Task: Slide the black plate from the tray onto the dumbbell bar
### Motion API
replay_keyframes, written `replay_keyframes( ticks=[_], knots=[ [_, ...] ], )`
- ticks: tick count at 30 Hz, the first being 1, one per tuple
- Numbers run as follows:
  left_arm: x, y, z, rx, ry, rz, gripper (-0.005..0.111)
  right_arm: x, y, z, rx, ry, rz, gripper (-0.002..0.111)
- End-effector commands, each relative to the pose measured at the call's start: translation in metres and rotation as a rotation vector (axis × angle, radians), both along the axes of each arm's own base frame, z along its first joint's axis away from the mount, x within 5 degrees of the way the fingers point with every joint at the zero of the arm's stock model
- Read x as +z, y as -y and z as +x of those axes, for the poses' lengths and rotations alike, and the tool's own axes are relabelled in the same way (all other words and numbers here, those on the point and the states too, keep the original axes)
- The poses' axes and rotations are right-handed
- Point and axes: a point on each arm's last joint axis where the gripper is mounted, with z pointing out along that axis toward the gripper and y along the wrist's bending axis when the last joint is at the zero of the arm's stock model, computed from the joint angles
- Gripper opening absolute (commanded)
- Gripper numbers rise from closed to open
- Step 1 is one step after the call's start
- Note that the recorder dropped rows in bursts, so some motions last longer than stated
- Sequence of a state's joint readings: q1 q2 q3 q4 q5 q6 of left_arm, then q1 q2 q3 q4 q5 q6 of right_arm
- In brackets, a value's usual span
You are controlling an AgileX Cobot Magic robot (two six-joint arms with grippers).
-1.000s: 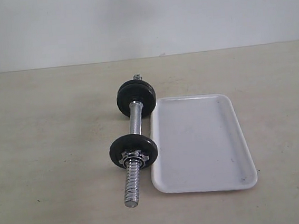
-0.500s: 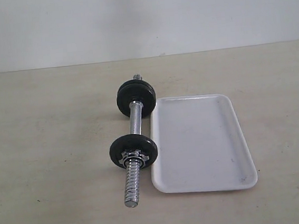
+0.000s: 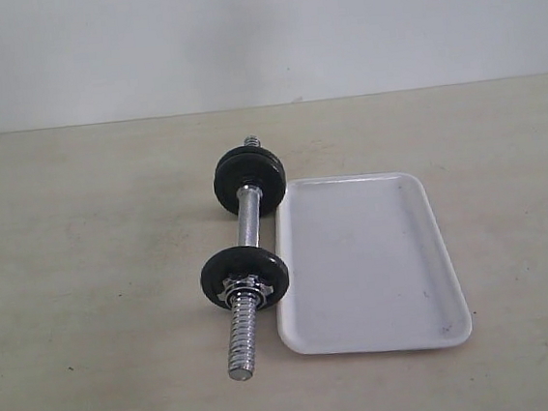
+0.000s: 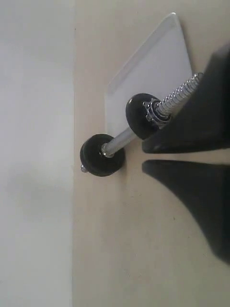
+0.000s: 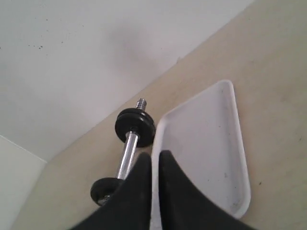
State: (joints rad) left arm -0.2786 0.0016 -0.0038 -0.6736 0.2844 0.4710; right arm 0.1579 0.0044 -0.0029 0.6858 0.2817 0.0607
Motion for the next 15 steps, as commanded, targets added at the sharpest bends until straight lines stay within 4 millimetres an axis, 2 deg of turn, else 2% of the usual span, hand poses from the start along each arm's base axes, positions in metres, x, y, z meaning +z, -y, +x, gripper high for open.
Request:
replay_keyframes(
  ticks=[1,3,4,8,15],
  knots=[
    [0.005,-0.004,0.003,0.045,0.103,0.073,0.005,0.009,0.010,0.003,-0.083,0.205,-0.313,0.001],
    [0.011,-0.009,0.005,0.098,0.185,0.104,0.005,0.010,0.011,0.004,-0.078,0.267,-0.529,0.001],
    [0.014,-0.011,0.005,0.127,0.220,0.107,0.005,0.010,0.011,0.004,-0.074,0.277,-0.577,0.001],
    [0.021,-0.017,0.007,0.198,0.291,0.084,0.005,0.011,0.010,0.003,-0.096,0.205,-0.234,0.001],
    [0.022,-0.018,0.007,0.207,0.300,0.081,0.005,0.011,0.010,0.003,-0.097,0.201,-0.217,0.001]
  ],
)
